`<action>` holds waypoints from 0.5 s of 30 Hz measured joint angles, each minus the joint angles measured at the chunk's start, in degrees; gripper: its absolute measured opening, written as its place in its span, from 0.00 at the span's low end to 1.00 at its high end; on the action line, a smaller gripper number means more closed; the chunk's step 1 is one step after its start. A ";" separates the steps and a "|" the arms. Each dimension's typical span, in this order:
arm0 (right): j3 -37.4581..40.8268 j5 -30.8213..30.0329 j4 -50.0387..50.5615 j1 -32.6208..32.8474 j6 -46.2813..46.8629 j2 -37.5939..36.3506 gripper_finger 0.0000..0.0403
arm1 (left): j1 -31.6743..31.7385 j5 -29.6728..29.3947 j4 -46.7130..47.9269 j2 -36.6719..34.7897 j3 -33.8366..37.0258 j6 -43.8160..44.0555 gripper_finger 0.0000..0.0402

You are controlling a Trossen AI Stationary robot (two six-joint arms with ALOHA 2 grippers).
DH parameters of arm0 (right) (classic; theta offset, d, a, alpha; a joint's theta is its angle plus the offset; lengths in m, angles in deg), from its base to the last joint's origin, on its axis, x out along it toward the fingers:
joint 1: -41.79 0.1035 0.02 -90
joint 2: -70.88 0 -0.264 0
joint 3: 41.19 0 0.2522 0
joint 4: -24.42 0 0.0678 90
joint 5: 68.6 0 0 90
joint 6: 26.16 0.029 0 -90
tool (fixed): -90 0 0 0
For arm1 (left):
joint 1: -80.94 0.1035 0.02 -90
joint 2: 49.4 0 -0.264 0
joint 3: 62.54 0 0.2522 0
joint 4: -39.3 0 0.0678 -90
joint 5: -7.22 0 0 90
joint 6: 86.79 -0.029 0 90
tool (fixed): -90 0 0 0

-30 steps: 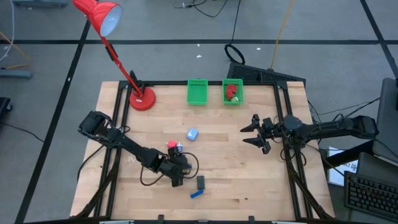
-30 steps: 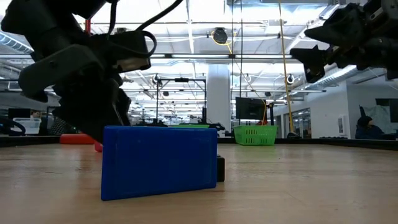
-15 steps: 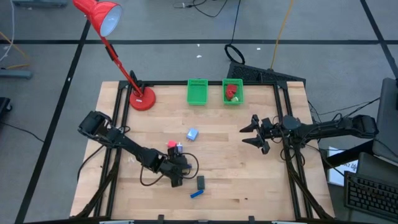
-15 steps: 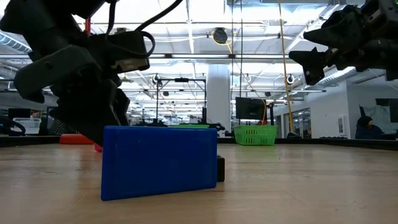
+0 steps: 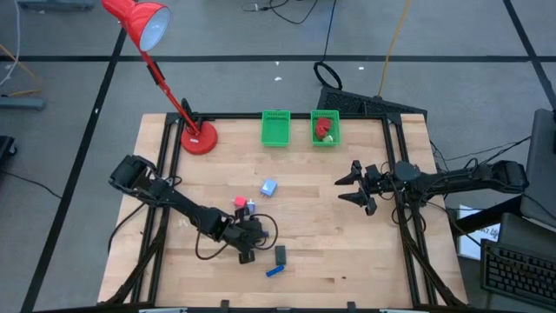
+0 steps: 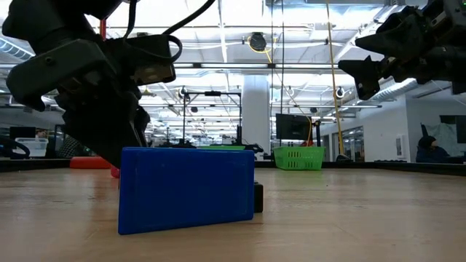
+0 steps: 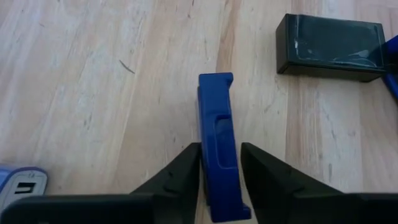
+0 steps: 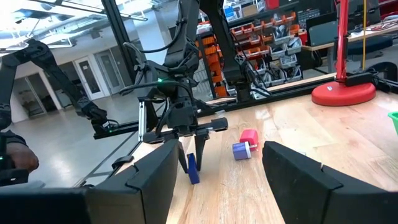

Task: Pick & Place Office items
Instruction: Put the top blue digital timer into left green basket

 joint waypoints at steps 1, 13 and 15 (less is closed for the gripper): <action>0.00 0.00 0.00 0.00 0.02 0.00 0.56 | 0.00 0.00 0.00 0.00 0.02 0.00 0.28; 0.00 0.00 0.44 0.00 0.00 0.00 0.56 | 0.04 -0.21 -0.06 0.00 0.02 -1.32 0.22; 0.00 0.00 0.44 0.00 0.00 0.00 0.56 | 0.04 -0.71 -0.62 0.00 0.04 -1.42 0.22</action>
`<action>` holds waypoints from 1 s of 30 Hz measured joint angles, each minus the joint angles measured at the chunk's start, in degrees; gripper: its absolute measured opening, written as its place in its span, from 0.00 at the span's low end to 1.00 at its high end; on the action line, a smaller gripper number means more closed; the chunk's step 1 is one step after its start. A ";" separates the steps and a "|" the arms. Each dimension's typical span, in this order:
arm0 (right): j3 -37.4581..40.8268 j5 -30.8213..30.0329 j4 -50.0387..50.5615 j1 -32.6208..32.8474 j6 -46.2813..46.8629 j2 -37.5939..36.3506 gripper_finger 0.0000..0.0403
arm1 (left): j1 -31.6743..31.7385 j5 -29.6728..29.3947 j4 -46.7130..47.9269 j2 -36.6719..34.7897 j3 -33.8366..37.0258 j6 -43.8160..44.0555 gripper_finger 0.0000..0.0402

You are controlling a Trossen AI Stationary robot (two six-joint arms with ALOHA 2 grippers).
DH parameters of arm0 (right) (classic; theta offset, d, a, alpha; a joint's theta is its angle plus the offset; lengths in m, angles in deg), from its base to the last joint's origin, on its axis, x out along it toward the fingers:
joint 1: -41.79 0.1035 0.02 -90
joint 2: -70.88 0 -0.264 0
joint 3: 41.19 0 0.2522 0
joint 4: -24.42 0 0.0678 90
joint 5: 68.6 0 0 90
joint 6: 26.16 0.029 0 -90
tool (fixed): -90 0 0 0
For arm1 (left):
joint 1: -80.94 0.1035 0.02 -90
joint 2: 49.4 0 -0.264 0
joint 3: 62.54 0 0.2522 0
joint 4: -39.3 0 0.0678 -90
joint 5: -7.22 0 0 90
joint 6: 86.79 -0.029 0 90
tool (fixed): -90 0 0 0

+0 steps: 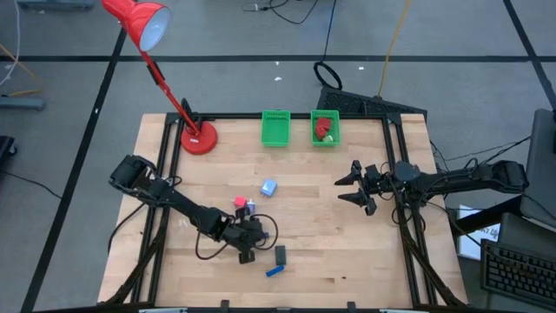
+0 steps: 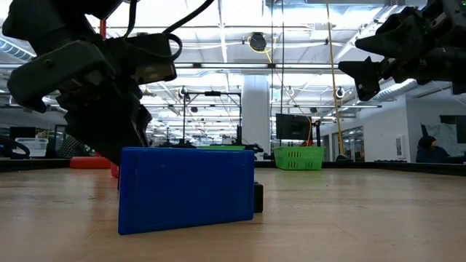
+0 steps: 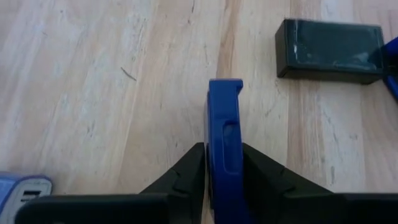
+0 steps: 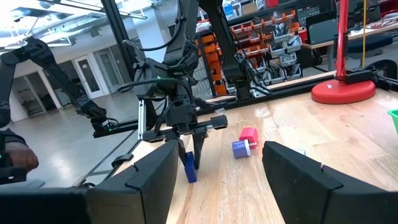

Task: Pick & Place Office items
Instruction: Put the top blue digital timer into left green basket

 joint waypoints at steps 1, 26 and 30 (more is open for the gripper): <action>0.00 0.00 0.00 0.00 0.01 0.00 0.56 | 0.00 -0.11 -0.25 0.00 0.00 -0.20 0.22; 0.00 -0.02 0.00 0.00 0.00 0.00 0.56 | 0.39 -0.54 -3.65 -2.22 -0.26 -2.11 0.16; 0.00 -0.02 -0.02 0.00 0.00 -0.01 0.56 | 0.84 -3.09 -5.01 -5.83 -0.26 -4.60 0.13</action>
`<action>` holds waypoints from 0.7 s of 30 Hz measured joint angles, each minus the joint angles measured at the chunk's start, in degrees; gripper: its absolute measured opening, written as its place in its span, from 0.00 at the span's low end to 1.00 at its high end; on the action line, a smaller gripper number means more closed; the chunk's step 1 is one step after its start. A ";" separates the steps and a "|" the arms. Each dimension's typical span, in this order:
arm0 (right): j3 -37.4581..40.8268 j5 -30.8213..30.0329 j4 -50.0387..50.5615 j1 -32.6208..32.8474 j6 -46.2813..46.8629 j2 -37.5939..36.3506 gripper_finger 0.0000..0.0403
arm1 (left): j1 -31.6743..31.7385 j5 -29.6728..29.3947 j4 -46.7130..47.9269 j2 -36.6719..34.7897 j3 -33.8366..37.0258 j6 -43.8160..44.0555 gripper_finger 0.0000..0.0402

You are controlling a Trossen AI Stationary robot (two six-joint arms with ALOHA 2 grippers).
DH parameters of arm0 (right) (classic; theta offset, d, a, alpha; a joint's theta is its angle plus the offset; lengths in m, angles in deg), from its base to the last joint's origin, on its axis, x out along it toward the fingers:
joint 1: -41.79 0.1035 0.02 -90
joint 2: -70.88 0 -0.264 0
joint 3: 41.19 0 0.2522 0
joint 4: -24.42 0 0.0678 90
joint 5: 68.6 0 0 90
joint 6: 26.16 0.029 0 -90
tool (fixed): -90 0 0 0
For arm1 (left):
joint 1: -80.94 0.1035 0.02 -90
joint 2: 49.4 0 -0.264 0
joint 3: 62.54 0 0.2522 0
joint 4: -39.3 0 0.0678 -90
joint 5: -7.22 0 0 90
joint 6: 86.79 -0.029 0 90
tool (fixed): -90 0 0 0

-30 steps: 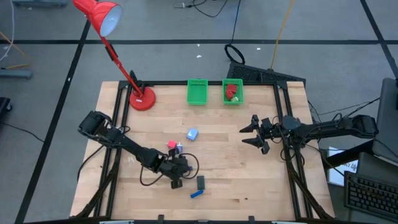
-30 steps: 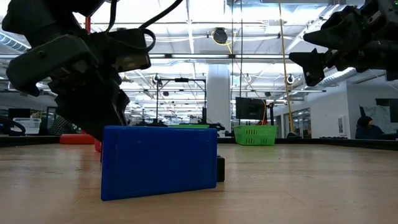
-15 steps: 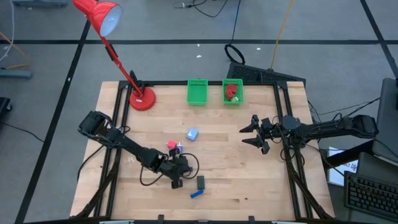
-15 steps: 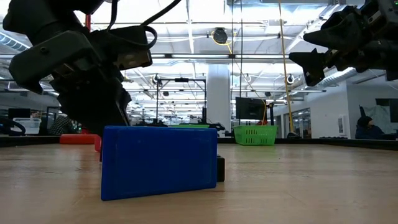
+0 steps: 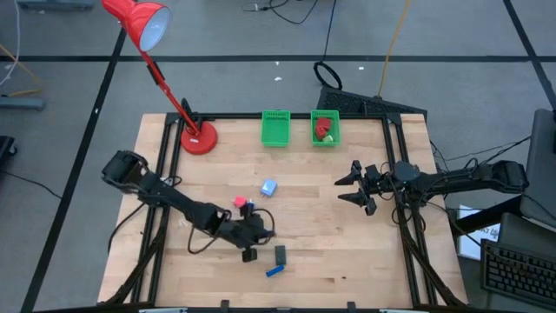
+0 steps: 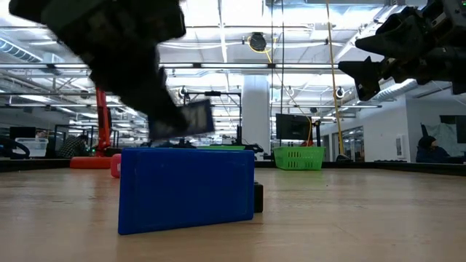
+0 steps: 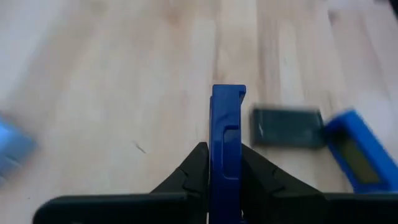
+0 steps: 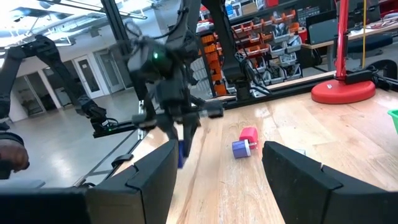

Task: Pick & Place Office items
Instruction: Put the top blue digital timer into left green basket

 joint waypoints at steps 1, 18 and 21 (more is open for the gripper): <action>0.00 -0.02 0.03 0.00 0.00 -0.01 0.56 | 0.23 -1.04 -0.03 -1.06 0.00 -0.57 0.13; 0.00 -0.13 0.02 0.00 0.00 0.01 0.56 | 10.16 -9.45 -6.23 -13.63 -0.02 -11.09 0.13; 0.00 -0.15 0.02 -0.02 0.00 0.01 0.56 | 12.93 -9.43 -7.10 -13.84 -0.02 -12.25 0.13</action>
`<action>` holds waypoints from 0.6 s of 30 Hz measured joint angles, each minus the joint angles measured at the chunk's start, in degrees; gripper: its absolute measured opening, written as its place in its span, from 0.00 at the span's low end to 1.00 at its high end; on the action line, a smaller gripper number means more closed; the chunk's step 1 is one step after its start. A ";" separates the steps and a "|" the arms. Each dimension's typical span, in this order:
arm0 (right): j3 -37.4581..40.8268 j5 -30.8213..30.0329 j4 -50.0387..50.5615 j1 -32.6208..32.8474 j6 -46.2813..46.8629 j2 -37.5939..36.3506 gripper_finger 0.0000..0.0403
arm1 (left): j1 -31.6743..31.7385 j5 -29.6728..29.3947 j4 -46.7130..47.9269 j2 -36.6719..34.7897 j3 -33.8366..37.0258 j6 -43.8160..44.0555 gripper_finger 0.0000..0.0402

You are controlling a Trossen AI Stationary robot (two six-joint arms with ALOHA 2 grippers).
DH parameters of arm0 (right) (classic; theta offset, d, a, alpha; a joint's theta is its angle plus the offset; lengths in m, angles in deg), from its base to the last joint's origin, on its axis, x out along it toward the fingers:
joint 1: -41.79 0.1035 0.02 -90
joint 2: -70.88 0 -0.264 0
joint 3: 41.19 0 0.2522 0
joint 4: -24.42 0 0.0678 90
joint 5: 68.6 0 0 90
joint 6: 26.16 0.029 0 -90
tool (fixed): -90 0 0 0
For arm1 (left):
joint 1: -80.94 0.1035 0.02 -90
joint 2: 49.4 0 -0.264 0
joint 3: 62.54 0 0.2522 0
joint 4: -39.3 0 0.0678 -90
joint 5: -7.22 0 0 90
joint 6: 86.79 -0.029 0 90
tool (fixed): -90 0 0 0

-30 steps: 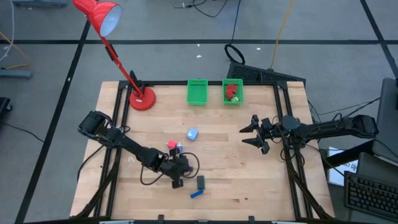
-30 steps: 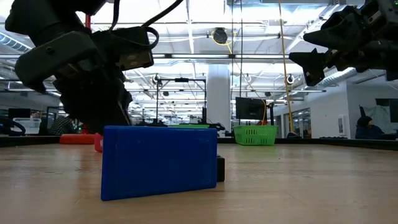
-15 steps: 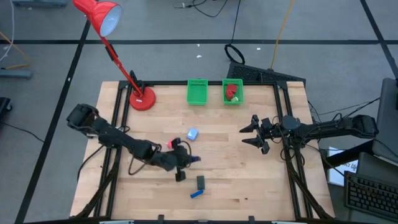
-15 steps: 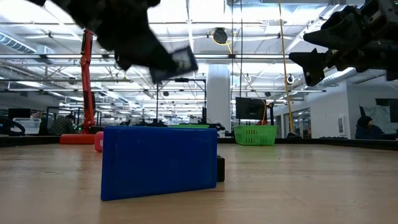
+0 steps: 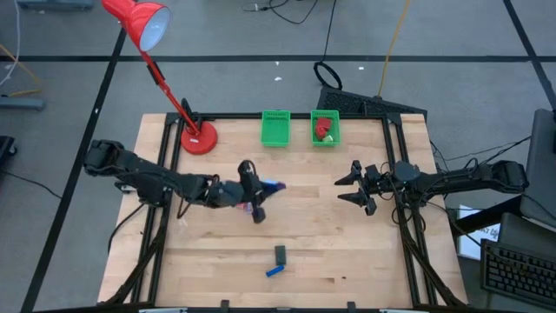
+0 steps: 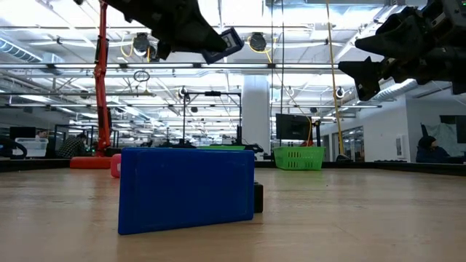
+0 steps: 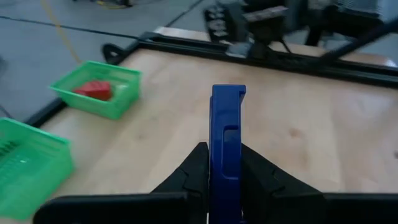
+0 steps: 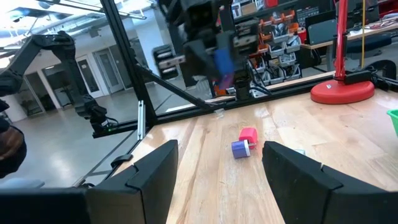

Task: Pick & Place Office items
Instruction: Put the top blue digital timer into left green basket

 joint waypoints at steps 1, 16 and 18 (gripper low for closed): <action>0.00 -0.02 -0.02 0.02 0.00 0.00 0.56 | 0.89 -0.01 -0.38 0.00 0.00 -0.40 0.13; 0.00 -0.06 0.00 0.00 -0.46 0.00 0.56 | 14.85 -0.32 -5.85 0.02 0.00 -2.54 0.13; 0.00 -0.07 0.00 0.02 -0.46 0.00 0.56 | 16.58 -1.28 -5.96 0.00 0.00 -2.53 0.14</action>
